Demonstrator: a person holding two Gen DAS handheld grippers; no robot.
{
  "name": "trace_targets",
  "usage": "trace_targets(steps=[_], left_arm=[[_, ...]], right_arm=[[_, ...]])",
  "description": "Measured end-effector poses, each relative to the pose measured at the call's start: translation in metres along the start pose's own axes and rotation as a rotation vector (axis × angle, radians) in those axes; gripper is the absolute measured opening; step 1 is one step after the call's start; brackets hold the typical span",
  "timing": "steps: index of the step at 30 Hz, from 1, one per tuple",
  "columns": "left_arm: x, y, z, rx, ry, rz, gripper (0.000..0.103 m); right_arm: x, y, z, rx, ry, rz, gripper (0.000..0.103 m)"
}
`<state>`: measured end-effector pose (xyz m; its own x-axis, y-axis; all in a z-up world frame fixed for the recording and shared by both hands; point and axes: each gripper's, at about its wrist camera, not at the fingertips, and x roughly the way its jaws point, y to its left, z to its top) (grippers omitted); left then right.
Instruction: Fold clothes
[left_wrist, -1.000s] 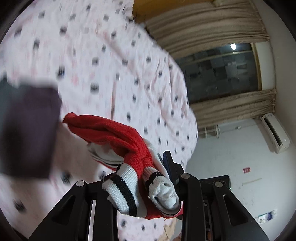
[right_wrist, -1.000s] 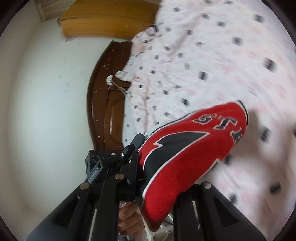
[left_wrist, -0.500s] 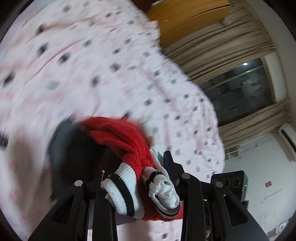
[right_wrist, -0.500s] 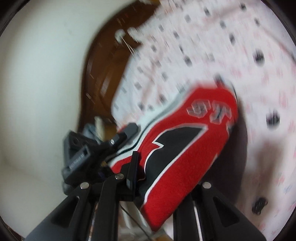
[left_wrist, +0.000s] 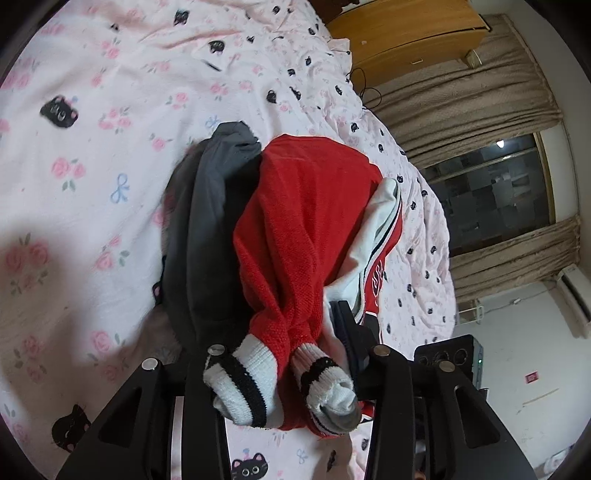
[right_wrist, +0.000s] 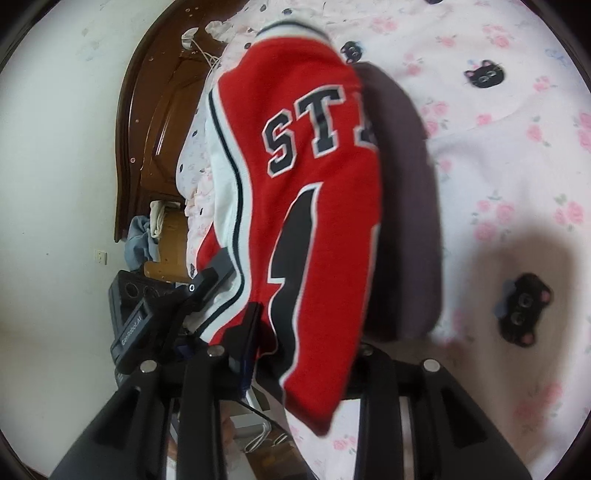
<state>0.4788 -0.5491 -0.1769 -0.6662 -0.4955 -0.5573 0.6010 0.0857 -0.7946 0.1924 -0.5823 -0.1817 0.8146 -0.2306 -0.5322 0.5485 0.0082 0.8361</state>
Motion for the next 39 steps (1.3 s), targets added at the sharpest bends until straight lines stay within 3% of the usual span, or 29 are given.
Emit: trace_targets(steps=[4, 6, 9, 10, 14, 18, 20, 22, 27, 33, 35, 37, 39], left_arm=[[-0.021, 0.009, 0.005, -0.048, 0.008, -0.001, 0.045], [-0.037, 0.012, 0.007, -0.062, -0.025, 0.007, 0.053], [-0.063, 0.004, 0.010, -0.008, -0.097, 0.026, 0.053], [-0.070, -0.002, 0.010, 0.024, -0.129, 0.038, 0.054], [-0.067, -0.035, 0.004, 0.144, -0.110, -0.010, 0.054], [-0.029, -0.058, -0.013, 0.203, -0.063, 0.011, 0.054], [-0.009, -0.052, -0.022, 0.190, -0.049, 0.067, 0.054], [0.003, -0.039, -0.026, 0.164, -0.076, 0.101, 0.053], [0.011, -0.027, -0.033, 0.184, -0.166, 0.079, 0.054], [0.010, -0.038, -0.040, 0.260, -0.218, 0.133, 0.054], [0.001, -0.045, -0.041, 0.263, -0.233, 0.156, 0.054], [-0.011, -0.055, -0.044, 0.282, -0.262, 0.206, 0.054], [-0.027, -0.069, -0.050, 0.323, -0.308, 0.276, 0.054]], right_arm=[[-0.023, 0.007, 0.005, -0.047, -0.026, -0.099, 0.040], [-0.039, 0.016, 0.010, -0.105, -0.075, -0.202, 0.048], [-0.063, 0.037, 0.020, -0.202, -0.166, -0.317, 0.047], [-0.068, 0.044, 0.024, -0.221, -0.186, -0.321, 0.047], [-0.071, 0.076, 0.043, -0.313, -0.199, -0.312, 0.047], [-0.029, 0.111, 0.064, -0.373, -0.199, -0.388, 0.047], [-0.007, 0.112, 0.074, -0.364, -0.175, -0.407, 0.047], [0.012, 0.106, 0.084, -0.341, -0.150, -0.448, 0.047], [0.051, 0.076, 0.100, -0.310, -0.088, -0.553, 0.046], [0.053, 0.077, 0.090, -0.357, -0.114, -0.584, 0.048], [0.042, 0.087, 0.081, -0.386, -0.132, -0.571, 0.055], [0.025, 0.097, 0.067, -0.411, -0.174, -0.544, 0.076], [0.007, 0.108, 0.049, -0.449, -0.225, -0.524, 0.078]])
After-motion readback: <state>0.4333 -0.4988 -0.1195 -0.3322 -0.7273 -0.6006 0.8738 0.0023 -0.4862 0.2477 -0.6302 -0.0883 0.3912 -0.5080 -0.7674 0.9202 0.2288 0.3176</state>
